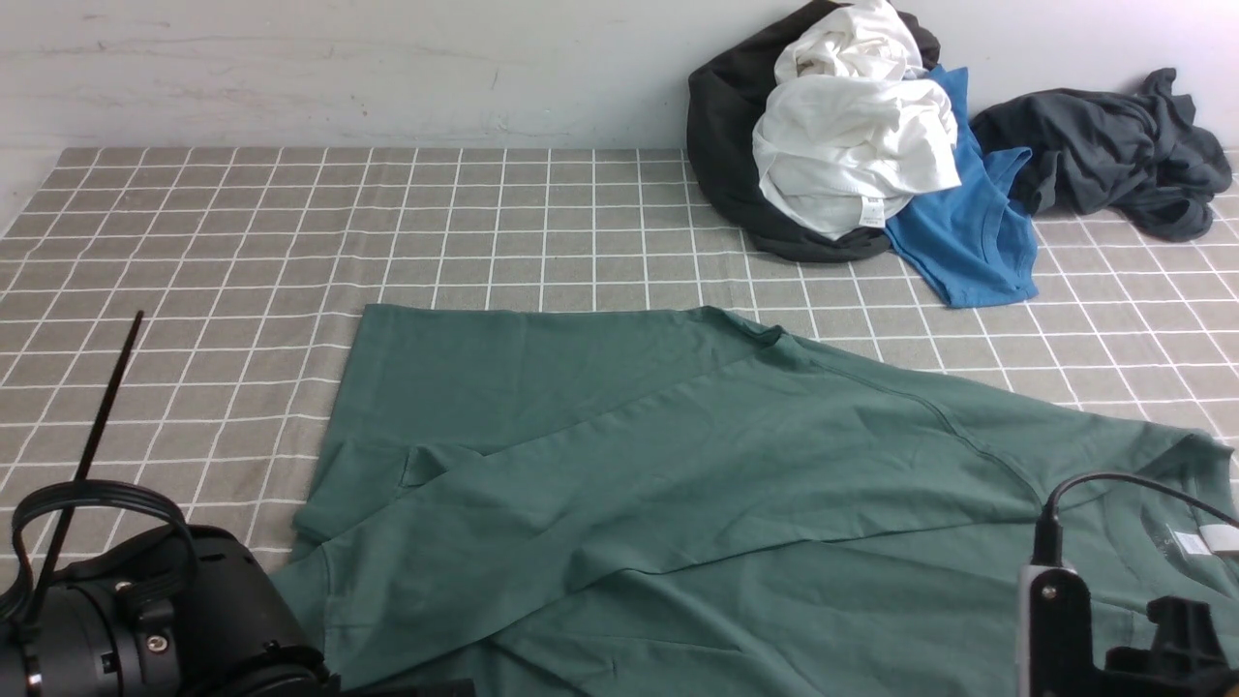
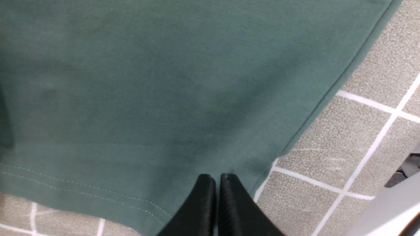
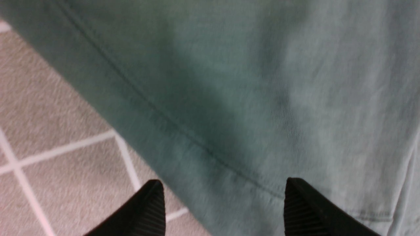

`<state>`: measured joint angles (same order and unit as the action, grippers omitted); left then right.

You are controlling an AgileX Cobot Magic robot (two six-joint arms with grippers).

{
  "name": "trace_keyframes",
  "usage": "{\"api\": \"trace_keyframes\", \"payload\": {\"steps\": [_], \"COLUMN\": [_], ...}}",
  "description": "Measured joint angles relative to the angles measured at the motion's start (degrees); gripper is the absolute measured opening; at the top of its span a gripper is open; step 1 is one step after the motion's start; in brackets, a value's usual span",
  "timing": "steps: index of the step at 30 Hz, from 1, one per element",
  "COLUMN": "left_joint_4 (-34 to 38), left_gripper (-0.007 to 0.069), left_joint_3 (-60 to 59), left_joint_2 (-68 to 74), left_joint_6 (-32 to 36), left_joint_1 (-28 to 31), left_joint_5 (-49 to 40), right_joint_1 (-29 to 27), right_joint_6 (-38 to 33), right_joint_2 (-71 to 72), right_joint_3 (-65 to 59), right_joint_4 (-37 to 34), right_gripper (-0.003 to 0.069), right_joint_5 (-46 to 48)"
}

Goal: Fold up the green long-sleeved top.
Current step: Use both arms simultaneously to clamp the lower edge of the clothing fabric

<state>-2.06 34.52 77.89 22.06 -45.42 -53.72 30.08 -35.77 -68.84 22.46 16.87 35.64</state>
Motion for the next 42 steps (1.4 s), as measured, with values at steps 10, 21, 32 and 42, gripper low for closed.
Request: {"api": "trace_keyframes", "payload": {"steps": [10,21,32,42], "left_joint_4": [2.06,2.93,0.26,-5.47], "left_gripper": [0.0008,0.0458,0.0531,0.0388], "left_joint_3": [-3.41,-7.65,-8.14,-4.65], "left_joint_2": [0.0,0.0,2.25,2.84], "left_joint_6": [0.0,0.84,-4.04,-7.84], "left_joint_1": [0.0,0.0,-0.22,-0.22], "left_joint_5": [0.01,4.01,7.13,7.31], "right_joint_1": [0.0,0.0,0.0,0.0], "right_joint_6": [1.78,2.18,2.23,2.23], "right_joint_2": [2.53,14.53,16.81,16.8], "right_joint_3": [0.19,0.19,0.09,0.09], "right_joint_4": [0.29,0.24,-0.05,-1.13], "right_gripper": [0.043,0.043,0.043,0.043], "right_joint_5": [-1.17,-0.59,-0.28,-0.15]}}
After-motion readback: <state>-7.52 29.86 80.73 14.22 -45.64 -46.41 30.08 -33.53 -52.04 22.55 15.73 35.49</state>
